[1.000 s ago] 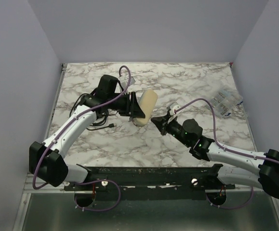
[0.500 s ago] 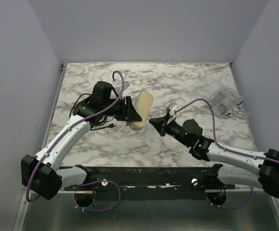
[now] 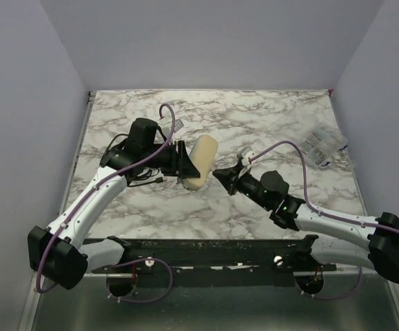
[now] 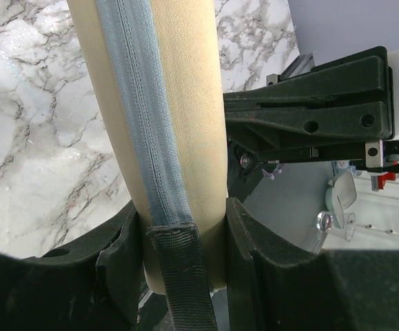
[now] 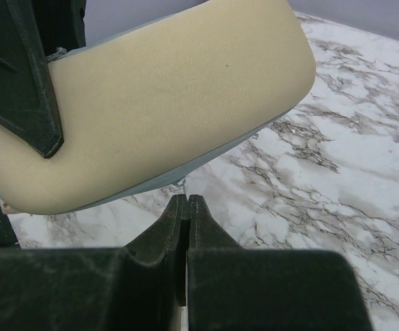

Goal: Open the umbrella

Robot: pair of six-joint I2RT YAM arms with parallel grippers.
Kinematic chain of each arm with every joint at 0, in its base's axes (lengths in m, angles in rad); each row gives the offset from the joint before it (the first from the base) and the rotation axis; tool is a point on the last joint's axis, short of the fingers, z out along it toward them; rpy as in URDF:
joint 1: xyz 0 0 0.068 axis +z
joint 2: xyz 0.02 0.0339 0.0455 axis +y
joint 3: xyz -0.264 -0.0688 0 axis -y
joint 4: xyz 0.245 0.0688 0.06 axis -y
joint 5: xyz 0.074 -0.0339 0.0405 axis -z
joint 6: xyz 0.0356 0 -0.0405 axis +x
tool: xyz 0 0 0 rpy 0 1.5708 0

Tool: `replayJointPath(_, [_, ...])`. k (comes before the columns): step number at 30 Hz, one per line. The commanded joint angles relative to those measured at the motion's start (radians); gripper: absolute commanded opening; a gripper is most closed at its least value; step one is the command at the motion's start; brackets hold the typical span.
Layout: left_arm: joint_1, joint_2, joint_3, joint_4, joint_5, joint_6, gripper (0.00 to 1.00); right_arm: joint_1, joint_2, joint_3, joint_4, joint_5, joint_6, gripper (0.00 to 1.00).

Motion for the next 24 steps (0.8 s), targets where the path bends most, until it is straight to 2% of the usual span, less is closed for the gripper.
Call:
replayJointPath(1, [0.014, -0.047, 0.057, -0.024, 0.077, -0.019, 0.0, -0.012, 0.023, 0.006, 0.006, 0.104, -0.006, 0.01])
replayJointPath(9, [0.014, -0.08, 0.051, -0.082, 0.184, 0.001, 0.0, -0.012, 0.058, 0.028, 0.061, 0.178, 0.017, 0.01])
replayJointPath(18, [0.014, -0.152, 0.047, -0.19, 0.192, 0.05, 0.0, -0.012, 0.051, 0.031, 0.091, 0.204, -0.01, 0.01])
replayJointPath(24, [0.012, -0.201, 0.061, -0.29, 0.197, 0.102, 0.0, -0.012, 0.017, 0.019, 0.135, 0.163, -0.061, 0.01])
